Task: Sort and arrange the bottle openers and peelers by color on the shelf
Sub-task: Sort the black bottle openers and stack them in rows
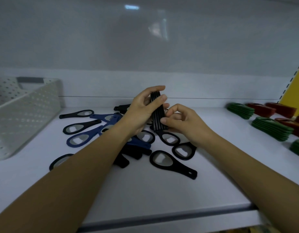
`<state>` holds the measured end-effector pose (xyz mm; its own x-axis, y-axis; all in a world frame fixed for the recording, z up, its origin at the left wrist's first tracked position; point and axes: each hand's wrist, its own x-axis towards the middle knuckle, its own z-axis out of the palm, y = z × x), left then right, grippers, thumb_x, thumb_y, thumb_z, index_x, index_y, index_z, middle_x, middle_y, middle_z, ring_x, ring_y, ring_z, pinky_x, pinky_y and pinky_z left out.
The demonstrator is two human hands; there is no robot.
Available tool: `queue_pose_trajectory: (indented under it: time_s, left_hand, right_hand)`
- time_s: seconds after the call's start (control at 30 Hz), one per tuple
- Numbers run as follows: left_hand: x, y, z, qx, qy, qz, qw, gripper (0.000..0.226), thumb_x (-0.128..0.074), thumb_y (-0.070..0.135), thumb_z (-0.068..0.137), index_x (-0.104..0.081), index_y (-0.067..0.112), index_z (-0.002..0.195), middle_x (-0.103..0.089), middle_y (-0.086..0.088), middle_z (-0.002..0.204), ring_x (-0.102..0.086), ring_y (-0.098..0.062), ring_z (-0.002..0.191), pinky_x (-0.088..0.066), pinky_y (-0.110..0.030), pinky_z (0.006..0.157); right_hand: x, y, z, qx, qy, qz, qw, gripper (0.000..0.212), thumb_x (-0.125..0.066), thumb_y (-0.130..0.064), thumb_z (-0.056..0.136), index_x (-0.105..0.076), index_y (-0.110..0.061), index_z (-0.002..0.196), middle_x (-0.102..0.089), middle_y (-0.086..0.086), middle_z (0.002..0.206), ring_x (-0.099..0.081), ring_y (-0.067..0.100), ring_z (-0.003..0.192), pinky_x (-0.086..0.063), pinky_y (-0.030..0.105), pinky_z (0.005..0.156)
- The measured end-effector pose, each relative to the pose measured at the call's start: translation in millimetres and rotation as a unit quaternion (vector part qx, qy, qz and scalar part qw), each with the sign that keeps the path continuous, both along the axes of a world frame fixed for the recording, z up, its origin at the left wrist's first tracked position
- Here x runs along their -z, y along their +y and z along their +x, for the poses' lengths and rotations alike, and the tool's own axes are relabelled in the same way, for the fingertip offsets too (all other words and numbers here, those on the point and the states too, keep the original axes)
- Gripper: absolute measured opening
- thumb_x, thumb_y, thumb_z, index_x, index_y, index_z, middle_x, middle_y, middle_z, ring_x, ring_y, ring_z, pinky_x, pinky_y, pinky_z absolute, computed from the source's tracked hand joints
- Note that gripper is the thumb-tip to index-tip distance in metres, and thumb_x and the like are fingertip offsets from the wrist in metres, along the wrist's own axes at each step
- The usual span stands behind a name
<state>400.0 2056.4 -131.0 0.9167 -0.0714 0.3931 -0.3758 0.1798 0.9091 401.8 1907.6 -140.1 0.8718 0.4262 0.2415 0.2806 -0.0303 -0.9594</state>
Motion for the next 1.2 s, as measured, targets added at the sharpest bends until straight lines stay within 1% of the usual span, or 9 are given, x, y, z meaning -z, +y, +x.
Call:
queue_pose_trajectory:
  time_s: [0.07, 0.17, 0.27, 0.47, 0.63, 0.83, 0.97, 1.1, 1.2]
  left_hand:
    - [0, -2, -1, -0.037, -0.023, 0.019, 0.999, 0.021, -0.056, 0.016, 0.091, -0.058, 0.027, 0.108, -0.06, -0.004, 0.098, -0.068, -0.011, 0.083, -0.056, -0.025, 0.076]
    - [0, -4, -3, -0.08, -0.059, 0.049, 0.994, 0.023, -0.058, 0.014, 0.091, -0.057, 0.019, 0.113, -0.059, 0.003, 0.088, -0.067, -0.007, 0.076, -0.054, -0.019, 0.07]
    - [2, -7, -3, -0.113, -0.069, 0.044, 0.99, 0.022, -0.059, 0.01, 0.089, -0.056, 0.013, 0.112, -0.057, 0.004, 0.083, -0.063, -0.01, 0.074, -0.056, -0.021, 0.069]
    - [-1, -10, -1, -0.112, -0.054, 0.002, 0.992, 0.014, -0.06, 0.015, 0.089, -0.058, 0.02, 0.101, -0.057, 0.001, 0.089, -0.064, -0.019, 0.086, -0.058, -0.031, 0.077]
    - [-3, -11, -1, -0.08, -0.036, -0.034, 0.996, 0.013, -0.057, 0.015, 0.091, -0.059, 0.023, 0.101, -0.056, 0.001, 0.098, -0.067, -0.017, 0.089, -0.057, -0.029, 0.076]
    - [-6, -11, -3, -0.029, -0.011, -0.055, 0.998, 0.015, -0.051, 0.016, 0.093, -0.058, 0.025, 0.103, -0.053, -0.006, 0.111, -0.067, -0.01, 0.089, -0.055, -0.023, 0.073]
    - [-6, -10, -4, -0.018, -0.009, -0.049, 0.999, 0.016, -0.05, 0.016, 0.093, -0.058, 0.025, 0.103, -0.053, -0.007, 0.114, -0.067, -0.009, 0.09, -0.055, -0.024, 0.078]
    - [-9, -10, -6, -0.001, 0.0, -0.05, 0.999, 0.017, -0.05, 0.014, 0.093, -0.058, 0.026, 0.104, -0.052, -0.01, 0.117, -0.066, -0.01, 0.092, -0.055, -0.025, 0.081]
    - [-10, -12, -6, 0.013, 0.013, -0.052, 0.998, 0.019, -0.05, 0.014, 0.093, -0.058, 0.026, 0.106, -0.05, -0.012, 0.122, -0.062, -0.014, 0.1, -0.055, -0.027, 0.083]
  right_hand:
    - [-1, 2, -2, -0.016, 0.039, 0.048, 0.998, 0.017, -0.062, 0.0, 0.083, -0.049, -0.009, 0.08, -0.064, 0.015, 0.086, -0.067, 0.018, 0.072, -0.056, 0.026, 0.066]
    - [-1, 3, -4, -0.03, 0.07, 0.062, 0.995, 0.017, -0.063, -0.002, 0.082, -0.048, -0.01, 0.083, -0.065, 0.007, 0.092, -0.067, 0.017, 0.078, -0.058, 0.031, 0.073]
    - [0, 4, -7, -0.029, 0.068, 0.04, 0.996, 0.023, -0.065, -0.001, 0.081, -0.045, -0.011, 0.088, -0.068, -0.002, 0.079, -0.066, 0.012, 0.069, -0.058, 0.031, 0.074]
    - [-3, 8, -10, 0.019, 0.037, 0.033, 0.999, 0.027, -0.067, 0.0, 0.08, -0.042, -0.012, 0.082, -0.063, 0.019, 0.08, -0.066, 0.017, 0.067, -0.059, 0.028, 0.071]
    - [-4, 8, -12, -0.006, 0.058, 0.057, 0.997, 0.029, -0.064, 0.002, 0.081, -0.039, -0.011, 0.08, -0.067, 0.021, 0.083, -0.069, 0.023, 0.072, -0.059, 0.03, 0.071]
    - [-5, 7, -11, 0.004, 0.038, 0.053, 0.998, 0.033, -0.063, 0.006, 0.081, -0.036, -0.011, 0.071, -0.066, 0.018, 0.08, -0.069, 0.023, 0.069, -0.058, 0.024, 0.066]
    - [-4, 7, -11, 0.001, 0.036, 0.048, 0.998, 0.034, -0.066, 0.005, 0.079, -0.038, -0.011, 0.07, -0.066, 0.021, 0.085, -0.069, 0.024, 0.073, -0.059, 0.027, 0.07]
    - [-4, 7, -11, 0.019, 0.021, 0.037, 0.999, 0.036, -0.067, 0.005, 0.078, -0.037, -0.01, 0.065, -0.062, 0.026, 0.084, -0.07, 0.02, 0.068, -0.057, 0.023, 0.064]
    - [-3, 6, -8, 0.033, 0.021, 0.026, 0.999, 0.038, -0.068, 0.005, 0.077, -0.037, -0.01, 0.06, -0.06, 0.025, 0.081, -0.069, 0.02, 0.068, -0.058, 0.024, 0.067]
